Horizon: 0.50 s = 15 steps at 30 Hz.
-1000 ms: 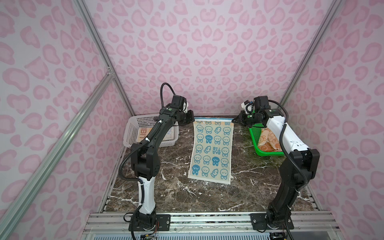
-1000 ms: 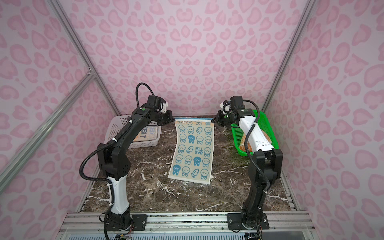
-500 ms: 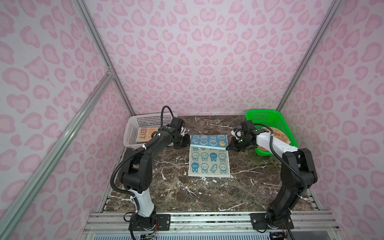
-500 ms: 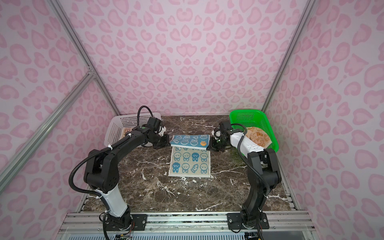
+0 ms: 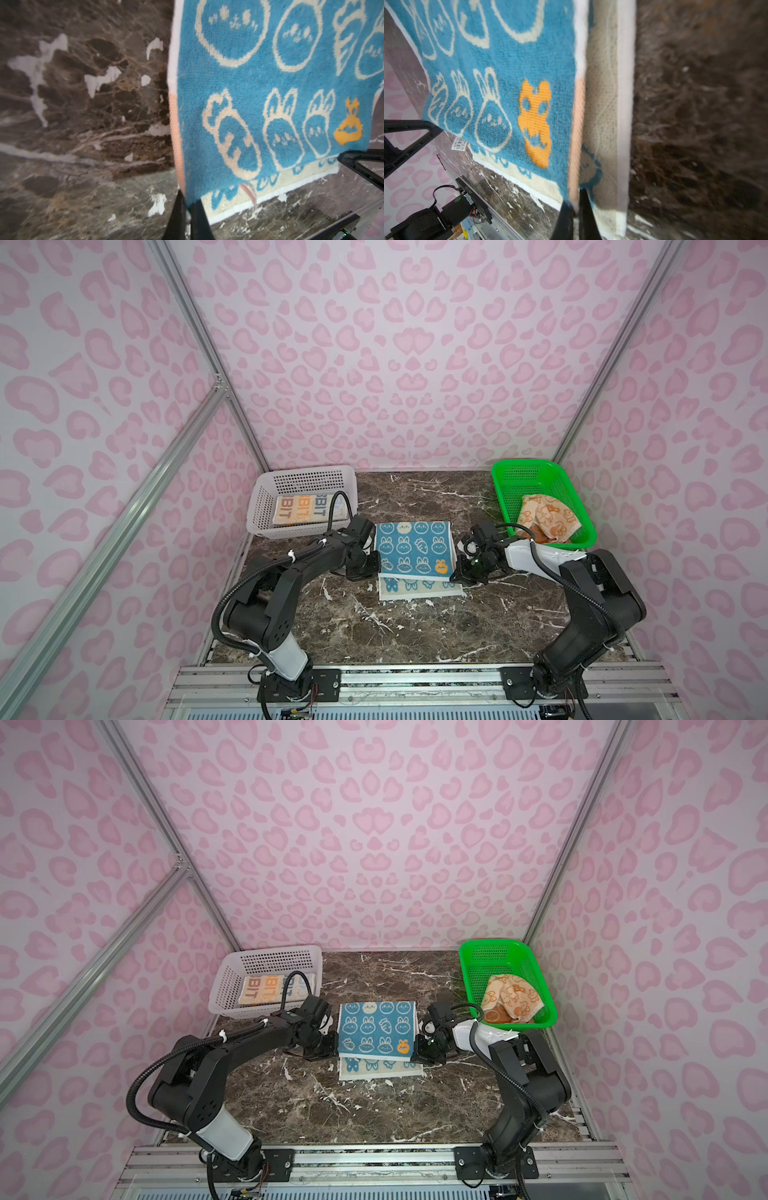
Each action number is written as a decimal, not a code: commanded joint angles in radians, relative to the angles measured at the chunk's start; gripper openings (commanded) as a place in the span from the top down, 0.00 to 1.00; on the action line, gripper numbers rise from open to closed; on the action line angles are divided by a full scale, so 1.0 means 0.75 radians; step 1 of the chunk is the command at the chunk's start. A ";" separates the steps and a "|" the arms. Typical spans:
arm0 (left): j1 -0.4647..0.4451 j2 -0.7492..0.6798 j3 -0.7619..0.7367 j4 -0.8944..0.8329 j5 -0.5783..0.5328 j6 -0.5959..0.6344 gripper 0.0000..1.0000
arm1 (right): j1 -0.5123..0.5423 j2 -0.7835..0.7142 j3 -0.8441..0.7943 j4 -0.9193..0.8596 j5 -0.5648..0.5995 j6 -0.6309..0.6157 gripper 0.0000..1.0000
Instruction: Fold and stack the towels
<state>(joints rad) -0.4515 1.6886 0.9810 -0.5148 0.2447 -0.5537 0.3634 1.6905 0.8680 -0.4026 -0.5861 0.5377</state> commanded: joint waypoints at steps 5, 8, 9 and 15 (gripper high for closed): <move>-0.004 0.138 0.183 -0.020 -0.134 0.011 0.97 | -0.014 0.082 0.159 -0.024 0.048 0.027 1.00; 0.009 0.192 0.328 -0.107 -0.158 0.052 0.97 | -0.037 0.104 0.284 -0.097 0.038 0.002 1.00; 0.011 0.195 0.362 -0.127 -0.162 0.058 0.97 | -0.044 0.101 0.315 -0.118 0.035 -0.006 1.00; 0.012 0.132 0.447 -0.190 -0.160 0.067 0.97 | -0.082 0.049 0.429 -0.249 0.041 -0.067 1.00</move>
<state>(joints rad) -0.4431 1.8141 1.2987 -0.5972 0.1383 -0.5186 0.3065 1.7386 1.1778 -0.5117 -0.5655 0.5205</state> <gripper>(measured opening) 0.072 0.053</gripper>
